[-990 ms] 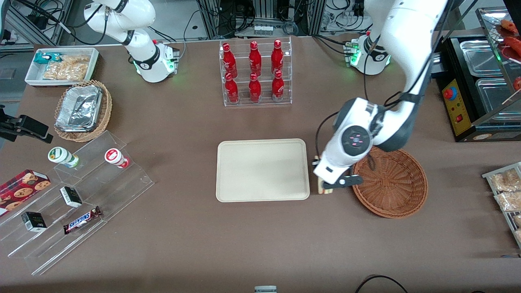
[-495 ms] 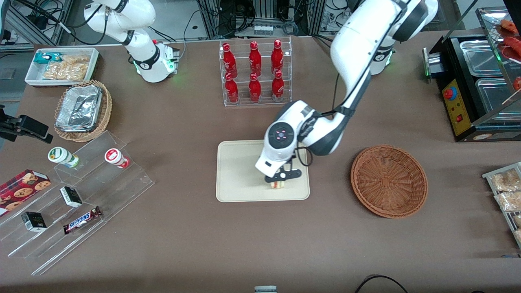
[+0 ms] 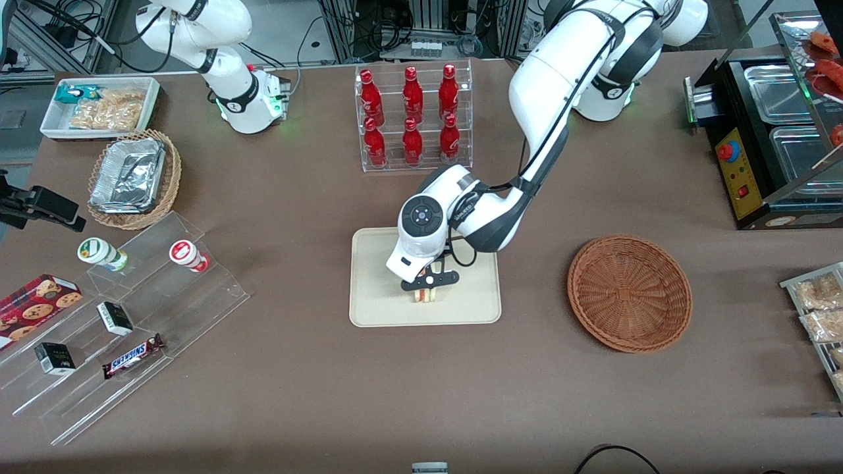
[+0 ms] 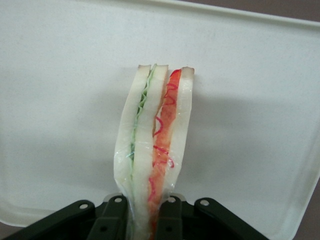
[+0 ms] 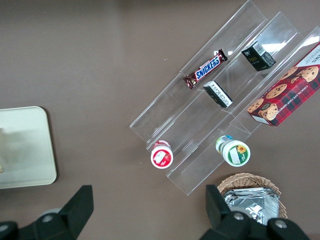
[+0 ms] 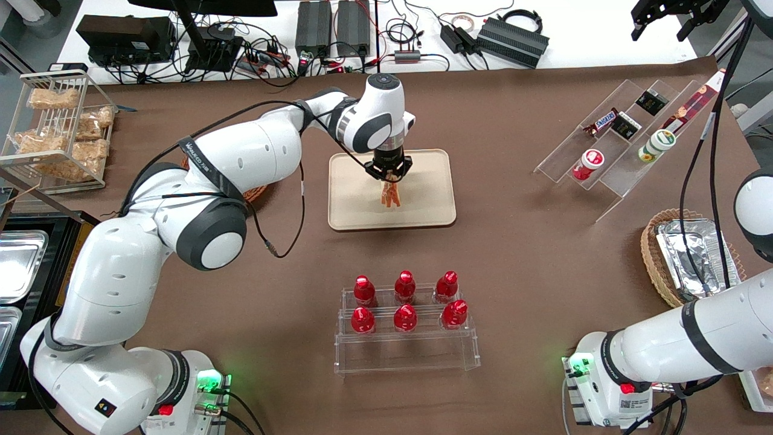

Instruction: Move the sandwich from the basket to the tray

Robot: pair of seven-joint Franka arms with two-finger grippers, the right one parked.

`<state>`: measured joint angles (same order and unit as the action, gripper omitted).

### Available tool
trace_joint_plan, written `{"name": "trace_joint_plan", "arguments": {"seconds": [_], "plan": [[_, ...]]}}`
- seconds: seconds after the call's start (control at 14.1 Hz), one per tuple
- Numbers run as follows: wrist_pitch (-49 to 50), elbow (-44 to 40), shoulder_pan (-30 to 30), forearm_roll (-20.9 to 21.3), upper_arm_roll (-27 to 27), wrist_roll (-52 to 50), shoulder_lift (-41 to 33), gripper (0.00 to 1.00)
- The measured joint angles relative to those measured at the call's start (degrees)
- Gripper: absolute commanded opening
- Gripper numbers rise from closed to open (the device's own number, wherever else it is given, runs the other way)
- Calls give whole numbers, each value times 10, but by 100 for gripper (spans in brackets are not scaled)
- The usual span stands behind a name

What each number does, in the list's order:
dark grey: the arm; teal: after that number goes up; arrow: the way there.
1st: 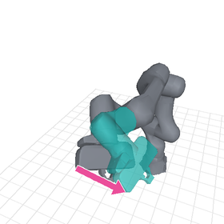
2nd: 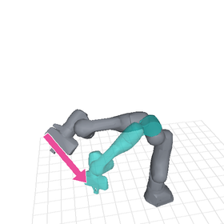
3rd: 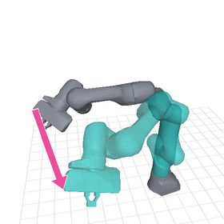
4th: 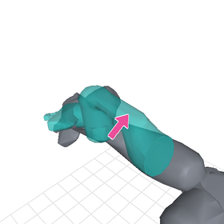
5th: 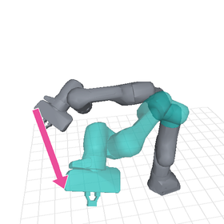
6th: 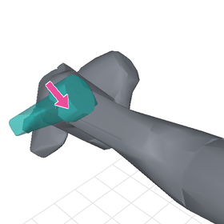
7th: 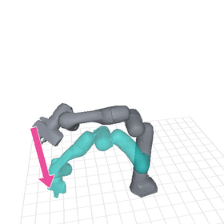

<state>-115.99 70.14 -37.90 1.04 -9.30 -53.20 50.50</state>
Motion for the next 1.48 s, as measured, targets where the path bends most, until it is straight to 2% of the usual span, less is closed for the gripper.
{"name": "trace_joint_plan", "arguments": {"seconds": [0.14,0.21,0.28,0.35,0.78,1.13,1.48], "plan": [[0,0,-4,8,0,0,5,5],[0,0,-6,15,0,0,8,20],[0,0,-6,18,0,0,10,55],[0,-1,-6,18,0,0,10,100],[40,-34,-2,18,5,-2,-11,100],[150,-40,14,20,17,-4,-105,100],[250,-11,82,20,21,3,-189,100]]}}
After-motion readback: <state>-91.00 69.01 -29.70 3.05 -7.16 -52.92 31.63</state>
